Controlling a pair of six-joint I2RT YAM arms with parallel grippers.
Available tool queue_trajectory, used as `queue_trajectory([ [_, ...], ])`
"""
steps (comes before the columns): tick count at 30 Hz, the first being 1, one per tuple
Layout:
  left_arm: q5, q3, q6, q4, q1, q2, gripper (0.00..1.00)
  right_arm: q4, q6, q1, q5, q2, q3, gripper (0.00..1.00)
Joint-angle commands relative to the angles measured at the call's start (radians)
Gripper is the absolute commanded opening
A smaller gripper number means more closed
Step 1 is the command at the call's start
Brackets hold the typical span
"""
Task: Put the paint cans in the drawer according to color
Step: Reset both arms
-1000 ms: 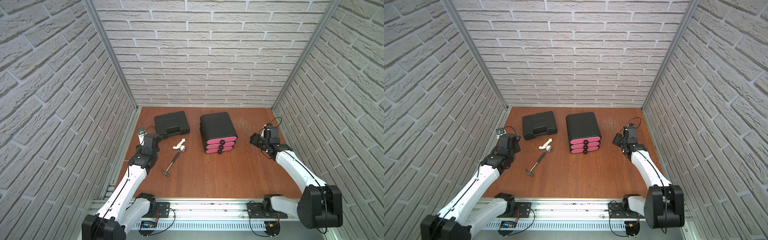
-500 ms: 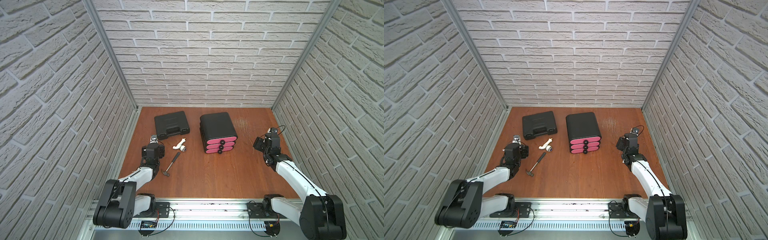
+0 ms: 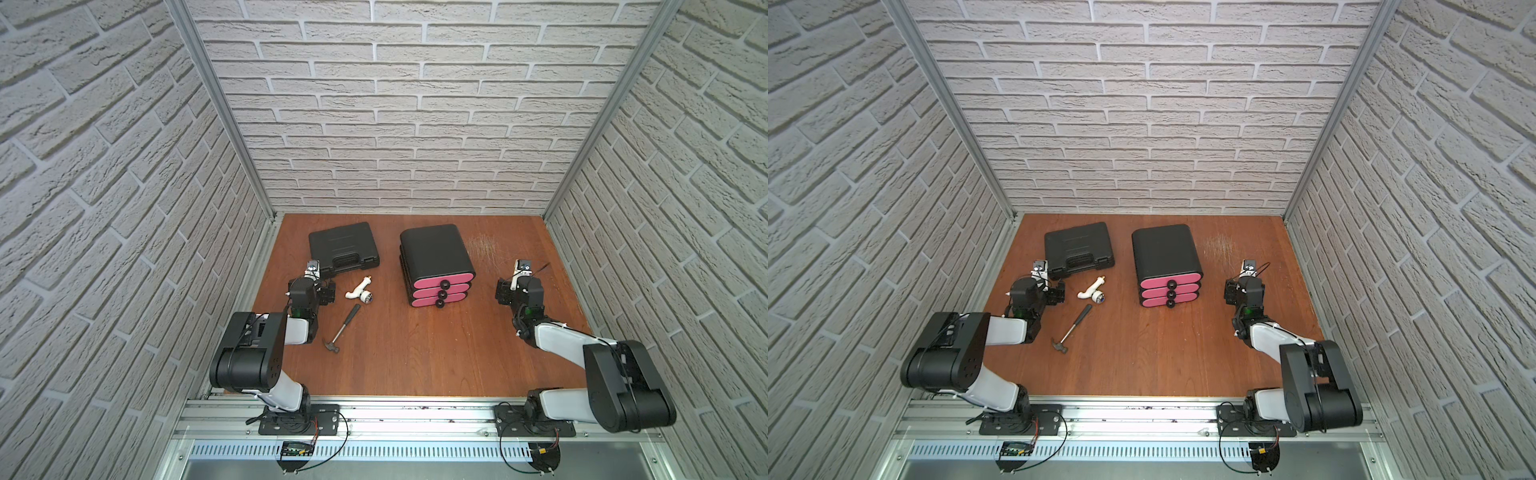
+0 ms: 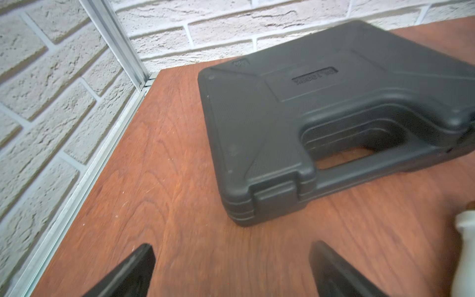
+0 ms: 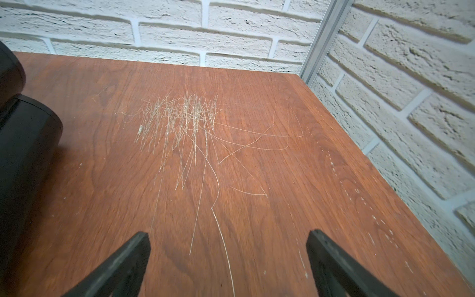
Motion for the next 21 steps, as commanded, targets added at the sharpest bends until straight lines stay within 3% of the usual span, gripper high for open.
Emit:
queue_trajectory([
  [1, 0.009, 0.005, 0.011, 0.065, -0.005, 0.000, 0.98, 0.399, -0.105, 0.027, 0.004, 0.087, -0.086, 0.73],
  [2, 0.009, 0.006, 0.011, 0.055, -0.007, -0.006, 0.98, 0.404, -0.094, 0.030, 0.033, 0.100, -0.088, 0.77],
  [3, -0.008, 0.001, 0.016, 0.074, -0.015, -0.002, 0.98, 0.414, -0.094, 0.031, 0.058, 0.125, -0.069, 0.99],
  [5, -0.038, -0.006, 0.021, 0.090, -0.028, 0.000, 0.98, 0.350, -0.065, 0.018, 0.076, 0.123, -0.039, 0.99],
  [7, 0.005, 0.005, 0.013, 0.061, -0.011, -0.002, 0.98, 0.283, -0.045, 0.005, 0.070, 0.111, -0.019, 0.99],
  [9, 0.068, 0.016, 0.001, 0.035, 0.017, -0.005, 0.98, 0.315, -0.045, -0.001, 0.063, 0.122, -0.026, 0.99],
  [21, 0.049, 0.015, 0.007, 0.044, 0.007, -0.003, 0.98, 0.331, -0.047, -0.002, 0.061, 0.116, -0.036, 0.99],
])
